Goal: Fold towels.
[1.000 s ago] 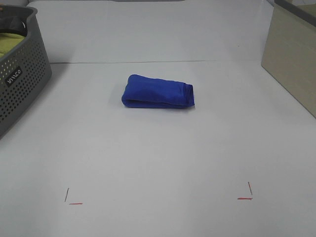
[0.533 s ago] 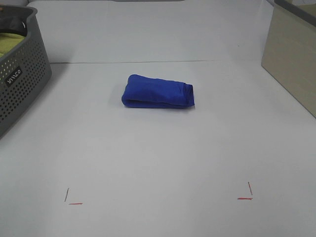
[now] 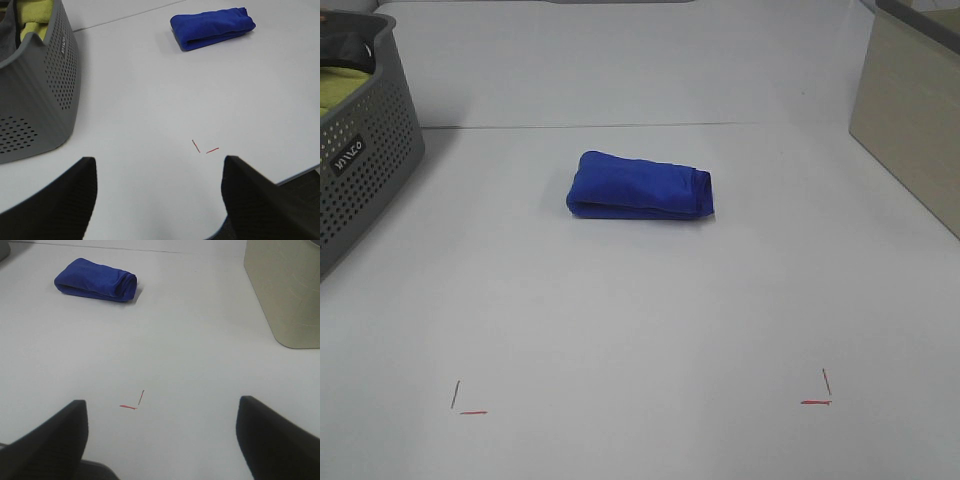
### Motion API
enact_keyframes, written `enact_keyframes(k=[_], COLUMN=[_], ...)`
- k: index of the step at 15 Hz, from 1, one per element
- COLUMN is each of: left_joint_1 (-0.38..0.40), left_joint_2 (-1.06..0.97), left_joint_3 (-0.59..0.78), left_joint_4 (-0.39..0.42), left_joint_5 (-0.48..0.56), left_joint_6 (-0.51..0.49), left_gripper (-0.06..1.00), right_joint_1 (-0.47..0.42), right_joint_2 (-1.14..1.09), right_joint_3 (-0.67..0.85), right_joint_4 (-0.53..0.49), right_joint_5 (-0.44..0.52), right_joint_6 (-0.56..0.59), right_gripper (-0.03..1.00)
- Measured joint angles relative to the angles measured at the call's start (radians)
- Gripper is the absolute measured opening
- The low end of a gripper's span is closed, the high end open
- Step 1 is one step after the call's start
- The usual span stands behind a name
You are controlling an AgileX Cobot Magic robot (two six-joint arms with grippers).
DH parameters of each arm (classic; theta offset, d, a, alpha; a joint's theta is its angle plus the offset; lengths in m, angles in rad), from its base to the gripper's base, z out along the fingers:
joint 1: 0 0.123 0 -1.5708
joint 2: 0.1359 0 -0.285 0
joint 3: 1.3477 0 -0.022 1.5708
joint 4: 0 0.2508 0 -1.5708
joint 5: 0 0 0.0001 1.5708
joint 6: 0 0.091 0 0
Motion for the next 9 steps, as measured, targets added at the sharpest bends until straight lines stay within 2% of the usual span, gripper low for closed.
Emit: enact_keyframes(k=[9], left_joint_1=[0.0], left_joint_2=[0.0], left_joint_3=[0.0], left_joint_4=[-0.001], left_joint_5=[0.0], left_joint_6=[0.0], left_gripper=[0.67], right_joint_1=[0.0], right_joint_2=[0.0], right_joint_3=[0.0], right_joint_4=[0.0], right_joint_5=[0.0], right_joint_6=[0.0], right_gripper=[0.77])
